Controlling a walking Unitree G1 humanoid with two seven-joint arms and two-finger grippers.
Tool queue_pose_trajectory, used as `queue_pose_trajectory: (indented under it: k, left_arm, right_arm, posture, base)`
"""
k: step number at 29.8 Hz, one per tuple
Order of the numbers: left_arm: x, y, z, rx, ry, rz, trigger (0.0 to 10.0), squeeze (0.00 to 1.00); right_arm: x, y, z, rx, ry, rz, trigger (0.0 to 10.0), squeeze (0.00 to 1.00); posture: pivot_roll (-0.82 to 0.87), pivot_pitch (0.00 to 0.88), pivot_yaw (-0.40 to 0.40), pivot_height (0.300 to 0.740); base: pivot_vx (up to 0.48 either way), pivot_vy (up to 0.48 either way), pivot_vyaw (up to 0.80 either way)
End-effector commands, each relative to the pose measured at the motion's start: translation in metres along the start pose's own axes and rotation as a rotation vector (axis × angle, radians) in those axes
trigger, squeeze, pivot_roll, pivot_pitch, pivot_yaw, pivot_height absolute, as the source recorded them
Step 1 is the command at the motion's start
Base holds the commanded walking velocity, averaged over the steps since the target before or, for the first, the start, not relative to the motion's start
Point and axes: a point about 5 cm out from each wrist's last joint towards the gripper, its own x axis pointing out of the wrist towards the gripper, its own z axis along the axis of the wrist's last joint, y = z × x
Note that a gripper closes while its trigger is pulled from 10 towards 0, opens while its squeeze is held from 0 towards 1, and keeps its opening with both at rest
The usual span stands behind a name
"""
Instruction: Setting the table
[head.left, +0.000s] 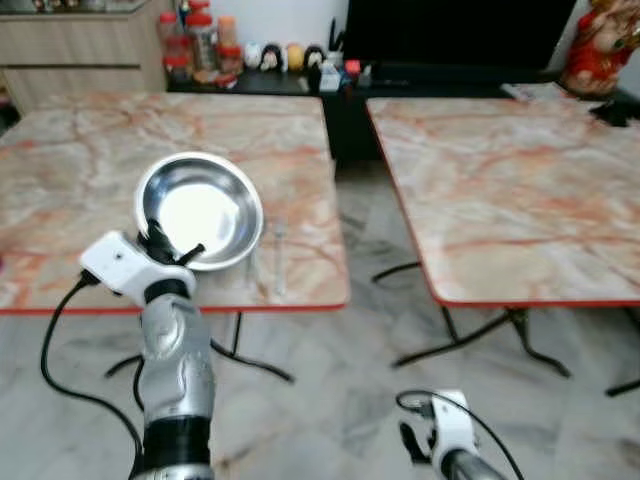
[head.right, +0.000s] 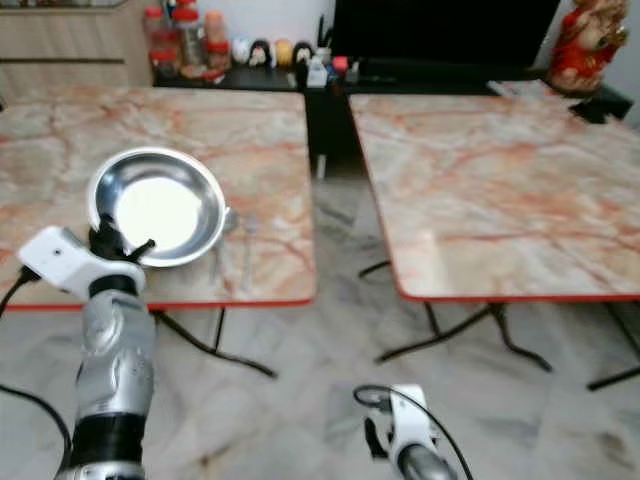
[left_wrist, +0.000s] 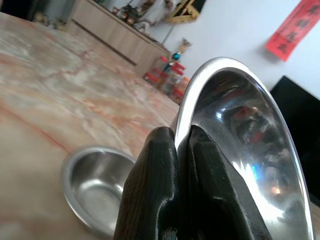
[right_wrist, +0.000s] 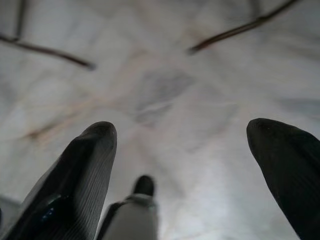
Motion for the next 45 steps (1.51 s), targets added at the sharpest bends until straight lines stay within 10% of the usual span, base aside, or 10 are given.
queue_pose_trajectory:
  k: [1,16,21,33,37,45]
  left_arm:
    - [0.003,0.003,0.009,-0.008,-0.038,0.014,10.0,0.00]
    - [-0.015,0.021,-0.001,0.070,0.003,0.036,10.0,0.00]
    - [-0.040,0.048,-0.036,0.193,0.162,0.038,10.0,0.00]
    - [-0.131,0.173,-0.115,0.407,0.795,0.282,10.0,0.00]
    - [-0.157,0.191,-0.125,0.530,0.981,0.308,10.0,0.00]
    - [-0.167,0.195,-0.129,0.548,1.032,0.322,10.0,0.00]
  right_arm:
    - [0.001,0.006,0.003,0.009,-0.015,0.014,10.0,0.00]
    - [0.001,0.007,0.001,0.003,-0.013,0.015,10.0,0.00]
    - [0.001,0.009,0.000,0.005,-0.012,0.016,10.0,0.00]
    - [0.001,0.011,0.000,0.018,-0.012,0.017,10.0,0.00]
    - [0.002,0.012,0.002,0.014,-0.013,0.017,10.0,0.00]
    - [0.002,0.014,0.001,0.005,-0.012,0.016,10.0,0.00]
  posture:
    - [0.09,0.000,-0.050,0.732]
    - [0.11,0.002,-0.048,0.732]
    - [0.11,0.003,-0.044,0.732]
    - [0.11,0.000,-0.036,0.732]
    - [0.10,0.000,-0.028,0.732]
    - [0.09,0.000,-0.021,0.732]
  base:
    - [0.000,-0.480,0.00]
    - [0.000,-0.463,0.00]
    - [0.000,-0.049,0.00]
    - [0.000,0.000,0.00]
    - [0.353,0.000,0.00]
    - [0.370,0.000,0.00]
